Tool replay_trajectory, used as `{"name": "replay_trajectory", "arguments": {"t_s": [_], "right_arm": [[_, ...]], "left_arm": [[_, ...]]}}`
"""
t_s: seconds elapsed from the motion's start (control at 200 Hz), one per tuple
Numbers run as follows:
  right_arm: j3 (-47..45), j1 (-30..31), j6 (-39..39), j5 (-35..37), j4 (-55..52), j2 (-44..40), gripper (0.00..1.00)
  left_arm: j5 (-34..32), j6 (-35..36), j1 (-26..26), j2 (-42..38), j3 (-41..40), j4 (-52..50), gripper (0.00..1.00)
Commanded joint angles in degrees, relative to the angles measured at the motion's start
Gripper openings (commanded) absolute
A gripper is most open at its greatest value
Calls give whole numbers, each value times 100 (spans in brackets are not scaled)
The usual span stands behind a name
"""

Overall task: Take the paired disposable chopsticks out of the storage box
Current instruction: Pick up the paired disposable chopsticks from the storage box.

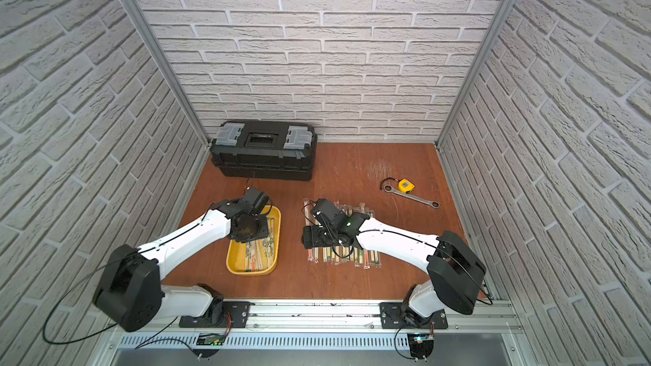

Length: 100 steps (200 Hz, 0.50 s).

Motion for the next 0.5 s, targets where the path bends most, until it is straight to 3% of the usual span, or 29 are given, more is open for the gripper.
{"name": "replay_trajectory", "arguments": {"t_s": [0.0, 0.495], "right_arm": [[184, 96, -118, -29, 153, 77, 84], [369, 142, -215, -29, 50, 272, 82]], "left_arm": [[-148, -13, 26, 107, -118, 117, 42], [-190, 18, 52, 461, -226, 363, 33]]}}
